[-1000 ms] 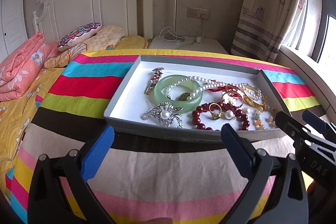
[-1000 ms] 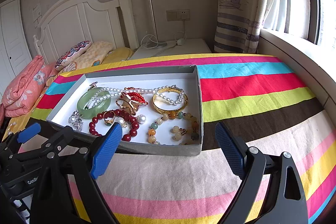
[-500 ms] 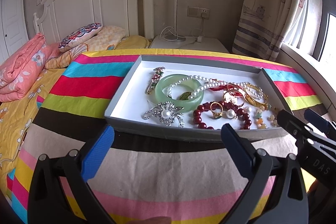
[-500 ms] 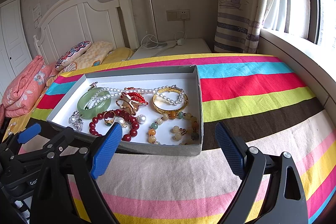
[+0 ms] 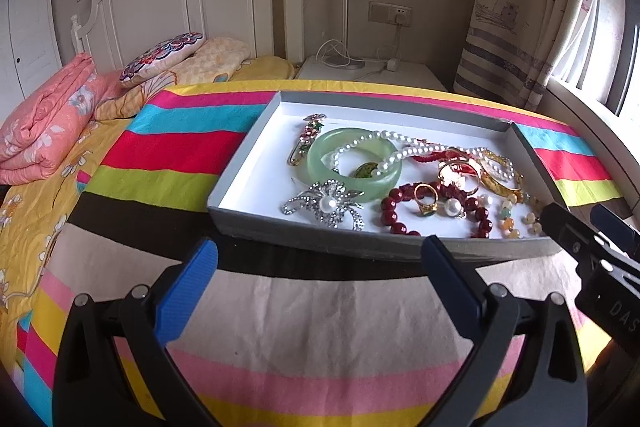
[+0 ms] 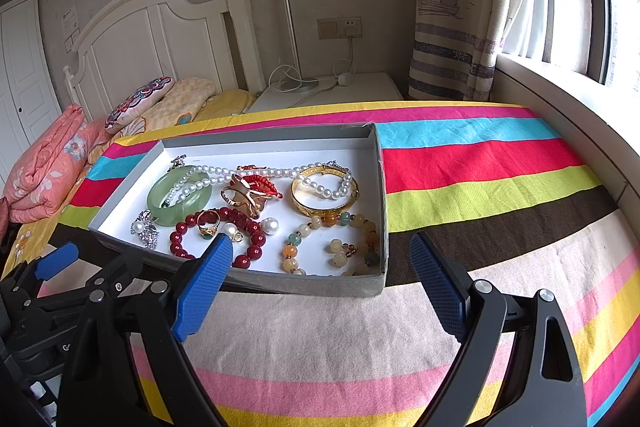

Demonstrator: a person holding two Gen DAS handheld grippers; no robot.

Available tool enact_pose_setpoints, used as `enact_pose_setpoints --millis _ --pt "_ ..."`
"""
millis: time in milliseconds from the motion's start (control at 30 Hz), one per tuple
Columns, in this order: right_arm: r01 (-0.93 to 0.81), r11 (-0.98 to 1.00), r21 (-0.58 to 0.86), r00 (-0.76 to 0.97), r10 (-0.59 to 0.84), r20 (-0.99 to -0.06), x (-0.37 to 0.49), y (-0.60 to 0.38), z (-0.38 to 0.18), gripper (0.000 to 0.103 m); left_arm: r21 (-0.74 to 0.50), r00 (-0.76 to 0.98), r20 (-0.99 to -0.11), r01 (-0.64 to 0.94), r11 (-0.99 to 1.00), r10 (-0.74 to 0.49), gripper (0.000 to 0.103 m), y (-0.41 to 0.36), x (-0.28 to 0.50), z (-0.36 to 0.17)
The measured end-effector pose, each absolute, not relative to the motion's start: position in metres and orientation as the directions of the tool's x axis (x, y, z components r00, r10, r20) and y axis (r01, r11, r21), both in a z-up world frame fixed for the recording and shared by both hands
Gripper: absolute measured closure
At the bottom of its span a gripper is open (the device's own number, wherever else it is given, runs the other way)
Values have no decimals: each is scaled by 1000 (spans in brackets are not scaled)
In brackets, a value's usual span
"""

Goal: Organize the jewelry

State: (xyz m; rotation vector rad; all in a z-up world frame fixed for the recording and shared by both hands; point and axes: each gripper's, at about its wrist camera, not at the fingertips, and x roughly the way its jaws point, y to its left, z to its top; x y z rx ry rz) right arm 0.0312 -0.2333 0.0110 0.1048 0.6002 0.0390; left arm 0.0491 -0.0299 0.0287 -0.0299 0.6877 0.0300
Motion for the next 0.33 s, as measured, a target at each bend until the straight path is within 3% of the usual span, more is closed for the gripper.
enact_pose_setpoints --millis 233,333 --pt "-53 990 131 809 120 -575 21 -232 11 16 -3 732 -681 -13 1000 8 2 -32 48 23" --pt "-77 995 69 753 103 -650 9 -225 2 16 13 697 -717 27 1000 -10 2 -35 35 17"
